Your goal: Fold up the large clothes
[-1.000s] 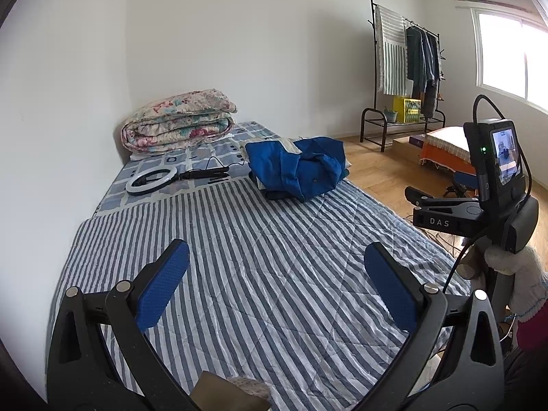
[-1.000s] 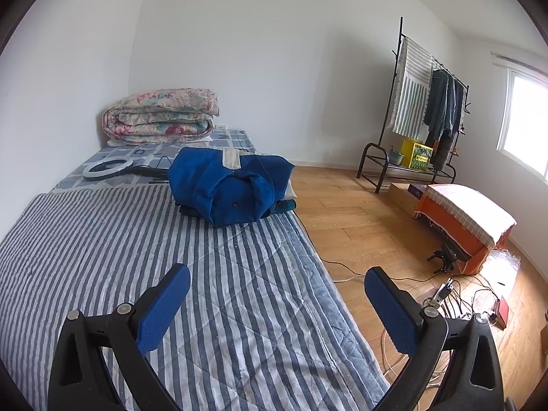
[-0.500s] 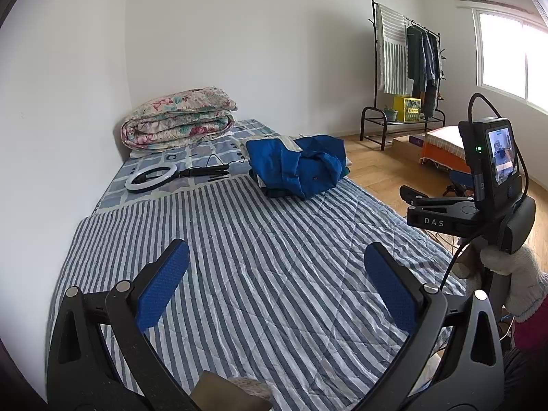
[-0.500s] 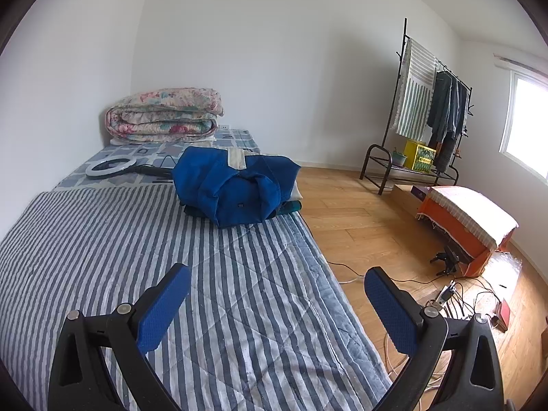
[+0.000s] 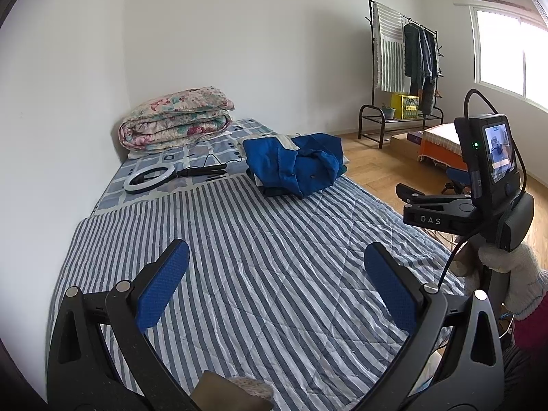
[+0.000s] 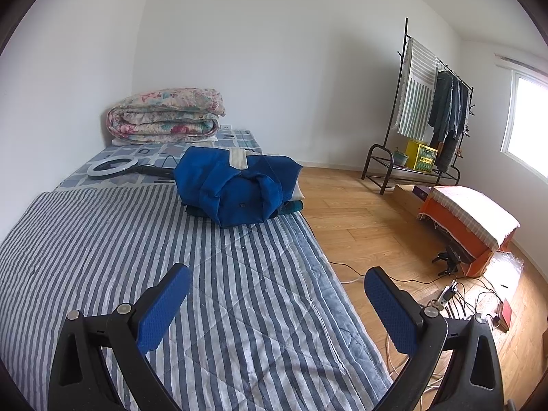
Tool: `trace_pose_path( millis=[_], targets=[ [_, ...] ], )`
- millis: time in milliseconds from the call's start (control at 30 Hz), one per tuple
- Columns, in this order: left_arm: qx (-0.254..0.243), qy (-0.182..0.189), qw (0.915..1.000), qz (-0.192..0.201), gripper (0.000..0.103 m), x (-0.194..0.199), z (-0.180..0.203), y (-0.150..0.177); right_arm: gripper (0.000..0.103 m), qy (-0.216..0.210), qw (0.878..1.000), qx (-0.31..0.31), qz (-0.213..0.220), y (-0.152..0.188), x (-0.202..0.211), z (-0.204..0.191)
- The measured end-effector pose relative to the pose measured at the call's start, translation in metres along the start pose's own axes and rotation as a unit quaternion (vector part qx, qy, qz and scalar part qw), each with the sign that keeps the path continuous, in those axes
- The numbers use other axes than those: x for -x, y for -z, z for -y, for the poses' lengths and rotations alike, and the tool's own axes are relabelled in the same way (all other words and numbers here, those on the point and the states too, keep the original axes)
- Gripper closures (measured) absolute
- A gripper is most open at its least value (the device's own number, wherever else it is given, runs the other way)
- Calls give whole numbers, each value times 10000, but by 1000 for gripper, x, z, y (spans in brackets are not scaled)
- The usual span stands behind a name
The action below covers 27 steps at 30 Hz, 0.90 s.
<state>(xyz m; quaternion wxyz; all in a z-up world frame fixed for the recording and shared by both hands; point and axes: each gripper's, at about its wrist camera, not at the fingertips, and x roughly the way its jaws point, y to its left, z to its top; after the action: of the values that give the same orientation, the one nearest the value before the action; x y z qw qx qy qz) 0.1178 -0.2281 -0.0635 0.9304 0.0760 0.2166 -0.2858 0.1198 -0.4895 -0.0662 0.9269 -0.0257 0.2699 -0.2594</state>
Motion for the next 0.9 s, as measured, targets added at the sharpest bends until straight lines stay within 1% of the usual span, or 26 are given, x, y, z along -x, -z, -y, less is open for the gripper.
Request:
trace_pose_path(
  millis=[900],
  targets=[
    [-48, 18, 10000, -32, 0, -1, 4, 2, 0, -67, 10000, 25, -21, 2, -5, 0]
  ],
)
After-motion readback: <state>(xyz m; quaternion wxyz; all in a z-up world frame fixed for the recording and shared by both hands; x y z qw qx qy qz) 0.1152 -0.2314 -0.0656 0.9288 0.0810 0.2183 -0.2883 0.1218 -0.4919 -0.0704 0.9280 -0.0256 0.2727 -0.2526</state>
